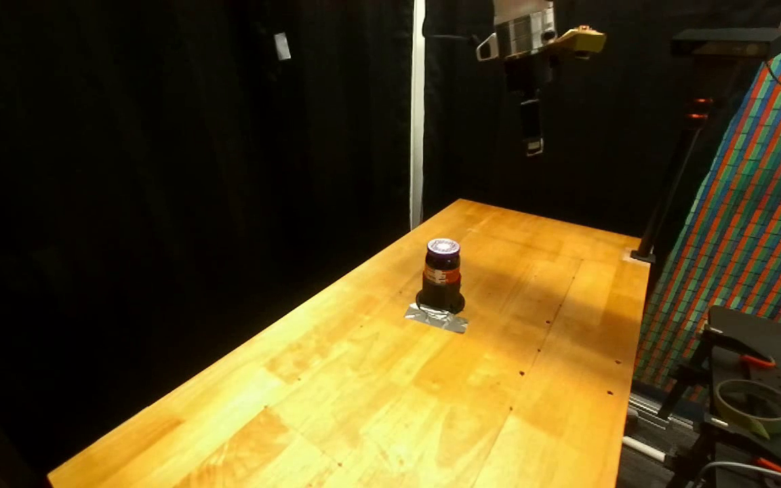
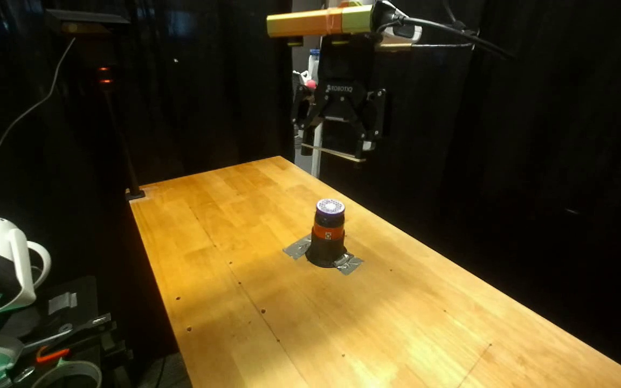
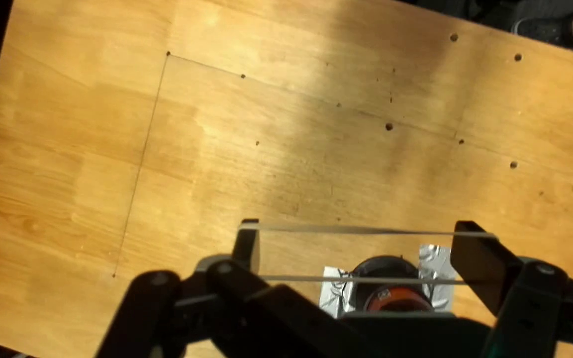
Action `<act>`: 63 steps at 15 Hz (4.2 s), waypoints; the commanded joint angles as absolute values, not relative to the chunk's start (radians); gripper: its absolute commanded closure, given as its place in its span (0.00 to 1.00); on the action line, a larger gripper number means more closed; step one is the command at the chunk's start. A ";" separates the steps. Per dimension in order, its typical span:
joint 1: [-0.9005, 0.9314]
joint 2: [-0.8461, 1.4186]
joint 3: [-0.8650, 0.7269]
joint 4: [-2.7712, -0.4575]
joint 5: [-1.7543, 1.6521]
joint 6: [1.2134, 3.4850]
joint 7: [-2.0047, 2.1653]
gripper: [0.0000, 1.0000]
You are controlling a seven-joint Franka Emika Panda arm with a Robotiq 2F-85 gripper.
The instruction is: Put the rubber band around the base of the cup
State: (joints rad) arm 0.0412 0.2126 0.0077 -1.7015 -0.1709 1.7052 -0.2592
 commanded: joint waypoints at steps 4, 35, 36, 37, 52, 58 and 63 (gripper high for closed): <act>0.081 0.543 0.050 -1.312 -0.125 1.627 -0.100 0.00; 0.071 0.933 0.083 -1.015 -0.019 1.672 -0.165 0.00; 0.068 0.921 0.083 -1.029 -0.017 1.669 -0.166 0.00; 0.065 0.914 0.084 -1.039 -0.014 1.662 -0.168 0.00; 0.038 0.802 0.080 -1.219 -0.001 1.671 -0.185 0.00; 0.036 0.750 0.078 -1.321 -0.004 1.712 -0.182 0.00; 0.036 0.694 0.076 -1.422 -0.005 1.780 -0.175 0.00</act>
State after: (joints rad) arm 0.0522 0.7775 0.0807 -1.2932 -0.0061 1.7458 -0.1554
